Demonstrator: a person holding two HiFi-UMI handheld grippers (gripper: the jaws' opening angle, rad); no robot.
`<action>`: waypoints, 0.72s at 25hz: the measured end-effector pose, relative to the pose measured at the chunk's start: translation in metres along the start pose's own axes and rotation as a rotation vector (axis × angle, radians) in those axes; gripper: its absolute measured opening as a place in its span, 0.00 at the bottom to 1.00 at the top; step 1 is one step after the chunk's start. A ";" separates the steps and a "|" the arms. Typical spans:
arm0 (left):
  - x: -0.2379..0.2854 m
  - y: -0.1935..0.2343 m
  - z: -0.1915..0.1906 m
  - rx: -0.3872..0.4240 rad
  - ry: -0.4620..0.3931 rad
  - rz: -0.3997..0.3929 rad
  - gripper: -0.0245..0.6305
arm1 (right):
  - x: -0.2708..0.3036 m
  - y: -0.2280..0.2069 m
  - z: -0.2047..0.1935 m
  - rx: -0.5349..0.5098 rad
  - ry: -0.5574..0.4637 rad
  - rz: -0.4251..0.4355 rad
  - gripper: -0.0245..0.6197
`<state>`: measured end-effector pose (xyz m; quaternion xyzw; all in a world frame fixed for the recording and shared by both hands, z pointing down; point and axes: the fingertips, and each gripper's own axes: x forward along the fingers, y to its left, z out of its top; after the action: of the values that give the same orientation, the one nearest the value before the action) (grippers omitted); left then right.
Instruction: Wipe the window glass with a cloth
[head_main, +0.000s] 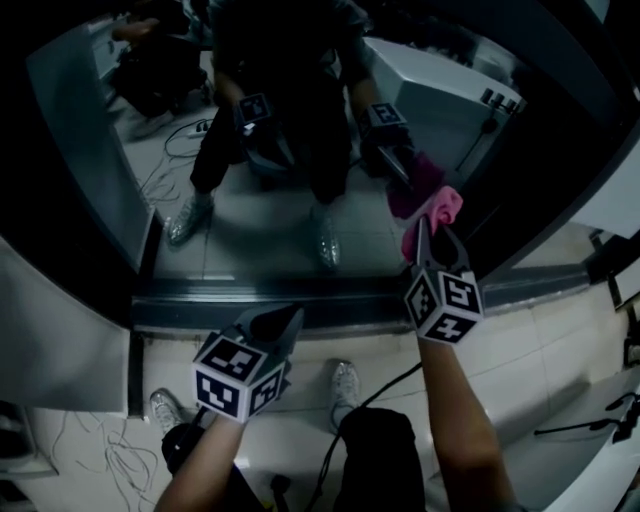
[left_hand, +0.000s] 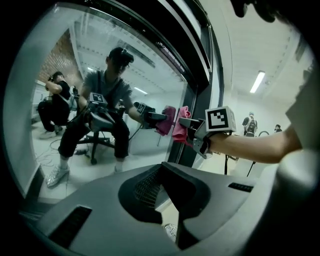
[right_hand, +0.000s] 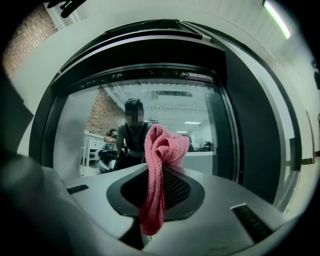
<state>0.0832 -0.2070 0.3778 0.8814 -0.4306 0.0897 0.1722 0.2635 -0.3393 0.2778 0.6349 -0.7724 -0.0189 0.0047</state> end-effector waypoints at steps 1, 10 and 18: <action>-0.005 0.004 -0.002 -0.005 -0.002 0.008 0.04 | 0.000 0.009 0.000 0.000 0.000 0.011 0.12; -0.050 0.041 -0.011 -0.049 -0.026 0.078 0.04 | 0.003 0.093 -0.003 0.029 0.008 0.109 0.12; -0.090 0.087 -0.013 -0.077 -0.058 0.157 0.04 | 0.006 0.162 -0.004 0.042 0.000 0.183 0.12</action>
<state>-0.0405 -0.1859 0.3822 0.8399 -0.5063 0.0607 0.1859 0.1034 -0.3135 0.2873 0.5617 -0.8273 -0.0022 -0.0068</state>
